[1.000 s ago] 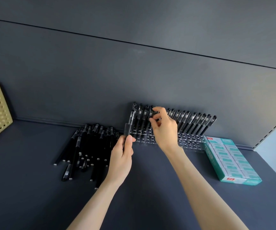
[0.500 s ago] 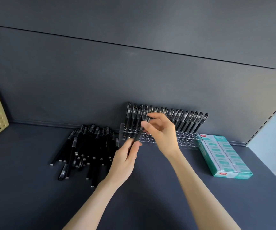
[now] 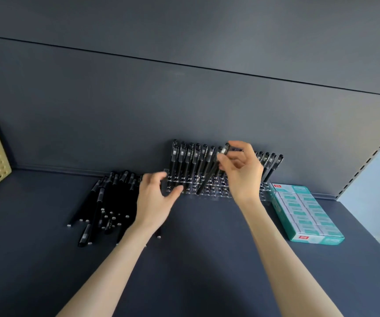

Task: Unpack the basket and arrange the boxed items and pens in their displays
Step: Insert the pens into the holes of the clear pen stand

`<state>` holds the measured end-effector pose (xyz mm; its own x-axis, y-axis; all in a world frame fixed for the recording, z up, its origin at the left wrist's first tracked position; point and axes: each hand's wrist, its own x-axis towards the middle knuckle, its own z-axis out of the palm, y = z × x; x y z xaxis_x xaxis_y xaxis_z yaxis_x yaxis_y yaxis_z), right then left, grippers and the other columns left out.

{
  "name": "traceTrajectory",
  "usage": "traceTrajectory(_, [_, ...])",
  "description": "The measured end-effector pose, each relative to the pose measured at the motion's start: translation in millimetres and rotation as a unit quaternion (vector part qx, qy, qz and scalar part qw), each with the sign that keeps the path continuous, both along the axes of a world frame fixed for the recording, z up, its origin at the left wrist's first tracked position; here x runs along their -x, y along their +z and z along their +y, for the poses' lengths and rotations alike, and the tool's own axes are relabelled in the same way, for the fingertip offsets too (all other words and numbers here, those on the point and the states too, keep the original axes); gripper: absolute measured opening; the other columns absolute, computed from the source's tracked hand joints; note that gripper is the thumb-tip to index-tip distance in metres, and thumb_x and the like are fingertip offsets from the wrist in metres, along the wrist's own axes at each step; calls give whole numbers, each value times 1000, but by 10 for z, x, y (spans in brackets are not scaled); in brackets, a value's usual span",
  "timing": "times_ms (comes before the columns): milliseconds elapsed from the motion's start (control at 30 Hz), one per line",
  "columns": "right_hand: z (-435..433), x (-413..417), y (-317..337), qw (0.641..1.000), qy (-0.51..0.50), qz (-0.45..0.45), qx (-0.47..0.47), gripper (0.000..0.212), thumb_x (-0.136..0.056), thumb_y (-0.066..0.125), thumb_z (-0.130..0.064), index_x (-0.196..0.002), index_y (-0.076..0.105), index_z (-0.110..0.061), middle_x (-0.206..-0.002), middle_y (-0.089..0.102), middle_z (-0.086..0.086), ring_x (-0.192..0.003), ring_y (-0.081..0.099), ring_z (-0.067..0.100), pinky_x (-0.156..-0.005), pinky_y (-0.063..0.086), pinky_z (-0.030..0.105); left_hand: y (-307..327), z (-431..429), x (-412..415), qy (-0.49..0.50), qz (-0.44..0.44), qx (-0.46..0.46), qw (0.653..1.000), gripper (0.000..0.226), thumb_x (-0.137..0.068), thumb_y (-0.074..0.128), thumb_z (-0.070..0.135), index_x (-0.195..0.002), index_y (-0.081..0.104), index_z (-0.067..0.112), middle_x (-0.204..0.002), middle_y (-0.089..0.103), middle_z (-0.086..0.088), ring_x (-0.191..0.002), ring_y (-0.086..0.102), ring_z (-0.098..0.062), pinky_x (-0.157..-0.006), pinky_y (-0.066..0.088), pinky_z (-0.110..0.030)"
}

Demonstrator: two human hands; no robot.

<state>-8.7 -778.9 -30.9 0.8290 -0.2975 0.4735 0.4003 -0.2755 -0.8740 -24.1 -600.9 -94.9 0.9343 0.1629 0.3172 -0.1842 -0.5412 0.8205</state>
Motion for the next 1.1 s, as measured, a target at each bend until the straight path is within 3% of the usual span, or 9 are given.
traceTrajectory(133, [74, -141, 34, 997, -36, -65, 25, 30, -83, 69, -14, -95, 54, -37, -77, 65, -10, -70, 63, 6, -70, 51, 22, 38, 34, -250, -7, 66, -33, 997, 79, -79, 75, 35, -140, 38, 2, -140, 39, -13, -129, 41, -27, -101, 32, -26])
traceTrajectory(233, [121, -230, 4, 994, -48, -88, 54, 25, -84, 68, -12, -102, 57, -25, -76, 62, -17, -67, 59, -3, -67, 44, 8, 1, 23, -347, -13, 69, -31, 997, 71, -78, 75, 37, -134, 48, 2, -132, 51, -15, -122, 49, -28, -101, 39, -32])
traceTrajectory(467, [149, -313, -132, 991, -49, -78, 99, 25, -85, 67, -11, -109, 60, -15, -79, 59, -17, -72, 57, -7, -69, 42, 3, -67, 35, -376, -3, 45, 24, 999, 56, -79, 76, 31, -124, 58, 2, -115, 65, -14, -110, 59, -28, -95, 47, -43])
traceTrajectory(567, [176, -308, -216, 987, -38, -61, 144, 26, -86, 66, -9, -112, 62, -11, -81, 61, -8, -72, 57, -5, -71, 46, 9, -80, 38, -377, -4, 46, 38, 998, 57, -78, 77, 31, -124, 58, 3, -115, 65, -13, -111, 59, -26, -96, 47, -43])
traceTrajectory(700, [182, -304, -255, 978, -32, -54, 201, 32, -88, 62, -4, -119, 62, -10, -87, 67, 4, -76, 62, 17, -79, 52, 31, -86, 37, -381, 0, 45, 36, 998, 57, -78, 77, 31, -124, 57, 3, -116, 65, -12, -112, 59, -25, -97, 46, -42])
traceTrajectory(800, [175, -327, -260, 970, -37, -39, 236, 32, -88, 62, -5, -119, 62, -11, -87, 68, 5, -75, 62, 22, -78, 52, 41, -71, 33, -377, -1, 51, 38, 998, 57, -78, 77, 30, -125, 58, 3, -117, 65, -12, -112, 59, -24, -97, 46, -42])
traceTrajectory(1100, [188, -263, -301, 969, -46, -21, 242, 30, -88, 62, -8, -116, 62, -17, -86, 67, 0, -70, 61, 18, -73, 53, 41, -27, 26, -350, 1, 64, 12, 998, 60, -80, 75, 33, -128, 56, 3, -121, 64, -12, -117, 57, -26, -100, 44, -41])
